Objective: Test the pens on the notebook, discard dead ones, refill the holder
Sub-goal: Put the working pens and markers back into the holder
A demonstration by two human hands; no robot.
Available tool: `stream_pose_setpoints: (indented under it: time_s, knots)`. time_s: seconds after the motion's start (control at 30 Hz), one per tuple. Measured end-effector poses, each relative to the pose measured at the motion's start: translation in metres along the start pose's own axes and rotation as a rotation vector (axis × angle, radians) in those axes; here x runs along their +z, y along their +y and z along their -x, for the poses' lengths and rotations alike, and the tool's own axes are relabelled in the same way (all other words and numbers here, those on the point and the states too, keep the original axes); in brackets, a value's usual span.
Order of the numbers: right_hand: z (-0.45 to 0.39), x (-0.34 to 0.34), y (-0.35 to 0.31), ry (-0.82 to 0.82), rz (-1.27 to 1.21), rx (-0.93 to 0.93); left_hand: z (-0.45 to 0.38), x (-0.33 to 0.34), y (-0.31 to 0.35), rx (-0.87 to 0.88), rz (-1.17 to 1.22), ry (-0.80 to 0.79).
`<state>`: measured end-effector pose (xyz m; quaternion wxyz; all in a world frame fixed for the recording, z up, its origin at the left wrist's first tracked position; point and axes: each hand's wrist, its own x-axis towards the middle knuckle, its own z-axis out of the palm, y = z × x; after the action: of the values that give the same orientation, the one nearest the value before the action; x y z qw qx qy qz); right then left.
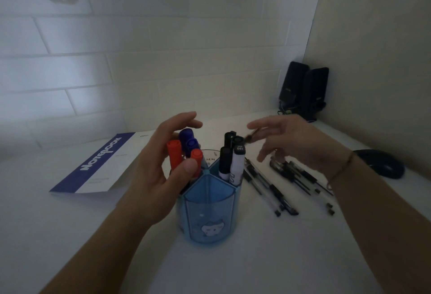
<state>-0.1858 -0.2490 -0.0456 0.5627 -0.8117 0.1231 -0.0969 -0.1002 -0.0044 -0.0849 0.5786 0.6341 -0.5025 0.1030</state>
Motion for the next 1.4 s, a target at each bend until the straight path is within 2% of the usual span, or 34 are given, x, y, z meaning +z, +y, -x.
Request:
stream_pose_setpoints:
  time_s: [0.07, 0.13, 0.17, 0.23, 0.33, 0.4, 0.5, 0.57, 0.67, 0.83, 0.9, 0.93, 1.03, 1.1, 1.2, 1.27, 1.4]
  knots:
    - [0.003, -0.005, -0.002, 0.073, 0.131, 0.012, 0.0, 0.0, 0.0, 0.004, 0.031, -0.014]
    - [0.001, -0.007, -0.005, 0.284, 0.436, -0.037, 0.0, 0.0, 0.0, 0.002, 0.056, -0.013]
    - [0.003, -0.006, -0.009, 0.351, 0.464, -0.099, 0.0, 0.0, 0.001, 0.008, 0.06, -0.011]
    - [0.012, -0.005, -0.026, 0.348, 0.275, -0.239, 0.0, -0.001, 0.001, 0.031, 0.02, -0.003]
    - [0.04, 0.003, -0.063, 0.189, -0.118, -0.395, 0.002, -0.001, 0.003, 0.059, -0.091, 0.041]
    - [0.06, 0.013, -0.083, 0.103, -0.21, -0.483, 0.002, 0.0, 0.006, 0.095, -0.135, 0.076]
    - [0.086, 0.034, -0.095, 0.115, -0.216, -0.536, 0.0, 0.001, 0.014, 0.208, -0.188, 0.144]
    - [0.094, 0.053, -0.088, 0.123, -0.044, -0.531, -0.002, 0.003, 0.019, 0.282, -0.171, 0.183]
    - [0.094, 0.078, -0.067, 0.142, 0.378, -0.527, -0.002, 0.008, 0.025, 0.363, -0.065, 0.183]
    - [0.095, 0.087, -0.054, -0.025, 0.757, -0.384, -0.001, 0.006, 0.024, 0.482, -0.161, 0.138]
    - [0.098, 0.073, -0.063, -0.134, 0.748, -0.333, -0.001, 0.007, 0.026, 0.512, -0.276, 0.149]
    - [0.097, 0.059, -0.068, -0.157, 0.664, -0.286, -0.001, 0.008, 0.026, 0.519, -0.336, 0.16]
    - [0.084, 0.017, -0.07, -0.023, 0.513, -0.132, 0.001, 0.01, 0.027, 0.514, -0.419, 0.175]
    - [0.071, 0.007, -0.048, -0.025, 0.668, 0.033, 0.001, 0.01, 0.025, 0.521, -0.439, 0.176]
    - [0.064, 0.019, -0.001, -0.146, 0.941, 0.312, 0.0, 0.011, 0.024, 0.546, -0.457, 0.178]
    - [0.064, 0.022, 0.015, -0.176, 0.984, 0.376, -0.002, 0.011, 0.024, 0.531, -0.476, 0.17]
    - [0.068, 0.019, 0.016, -0.216, 0.986, 0.383, -0.003, 0.009, 0.023, 0.504, -0.482, 0.17]
